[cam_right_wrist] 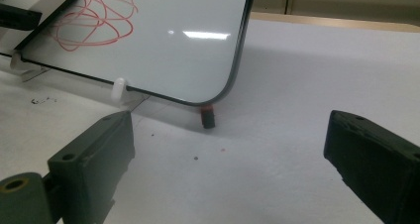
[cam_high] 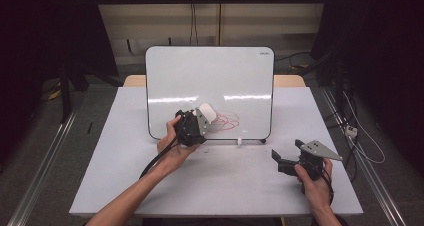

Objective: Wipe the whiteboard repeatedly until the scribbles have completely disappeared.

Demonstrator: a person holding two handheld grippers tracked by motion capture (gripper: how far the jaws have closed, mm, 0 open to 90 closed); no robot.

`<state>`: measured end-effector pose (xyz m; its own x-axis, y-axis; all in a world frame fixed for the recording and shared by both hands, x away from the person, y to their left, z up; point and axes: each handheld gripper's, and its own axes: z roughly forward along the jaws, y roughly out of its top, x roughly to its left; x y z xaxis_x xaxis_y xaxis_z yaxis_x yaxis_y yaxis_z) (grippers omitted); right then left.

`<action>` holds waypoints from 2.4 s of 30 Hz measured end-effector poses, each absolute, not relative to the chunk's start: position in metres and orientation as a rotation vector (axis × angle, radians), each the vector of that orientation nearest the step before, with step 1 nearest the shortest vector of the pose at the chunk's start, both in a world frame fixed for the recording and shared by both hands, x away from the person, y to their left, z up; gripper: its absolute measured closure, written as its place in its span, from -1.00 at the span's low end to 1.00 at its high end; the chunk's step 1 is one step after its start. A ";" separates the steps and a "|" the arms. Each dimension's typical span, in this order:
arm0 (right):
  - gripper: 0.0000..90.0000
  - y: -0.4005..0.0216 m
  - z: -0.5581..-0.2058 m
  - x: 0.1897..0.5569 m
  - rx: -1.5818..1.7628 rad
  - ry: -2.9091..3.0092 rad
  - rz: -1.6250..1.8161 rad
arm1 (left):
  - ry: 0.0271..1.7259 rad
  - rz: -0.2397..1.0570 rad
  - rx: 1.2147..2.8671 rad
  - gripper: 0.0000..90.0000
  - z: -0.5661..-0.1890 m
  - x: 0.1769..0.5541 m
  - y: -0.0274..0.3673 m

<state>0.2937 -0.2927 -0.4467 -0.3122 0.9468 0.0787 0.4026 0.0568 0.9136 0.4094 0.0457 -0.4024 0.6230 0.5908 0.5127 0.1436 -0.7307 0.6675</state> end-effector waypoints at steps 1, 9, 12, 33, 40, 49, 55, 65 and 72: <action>-0.88 -0.293 -0.447 0.293 1.350 1.771 1.231 | 0.577 1.008 2.259 -0.31 -0.401 0.411 0.047; -0.88 -0.293 -0.447 0.294 1.347 1.772 1.234 | 0.651 1.004 2.222 -0.31 -0.381 0.429 0.062; -0.88 -0.294 -0.447 0.293 1.348 1.770 1.237 | 0.696 1.000 2.197 -0.31 -0.371 0.438 0.071; -0.88 -0.292 -0.446 0.293 1.344 1.774 1.229 | 0.595 1.051 2.225 -0.31 -0.400 0.413 0.036; -0.88 -0.292 -0.446 0.293 1.343 1.775 1.230 | 0.555 1.065 2.234 -0.31 -0.412 0.402 0.024; -0.88 -0.292 -0.446 0.293 1.343 1.775 1.231 | 0.480 1.037 2.278 -0.31 -0.425 0.390 0.011; -0.88 -0.291 -0.446 0.293 1.340 1.775 1.233 | 0.456 1.022 2.303 -0.31 -0.429 0.386 -0.005; -0.88 -0.293 -0.446 0.292 1.337 1.775 1.237 | 0.458 0.994 2.320 -0.31 -0.424 0.388 0.001; -0.88 -0.293 -0.446 0.292 1.341 1.776 1.235 | 0.509 0.995 2.303 -0.31 -0.414 0.398 0.018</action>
<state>0.2922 -0.2930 -0.4461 -0.3201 0.9444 0.0753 0.3990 0.0624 0.9148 0.3982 0.0178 -0.4137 0.6503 0.5420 0.5323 0.1149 -0.7628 0.6364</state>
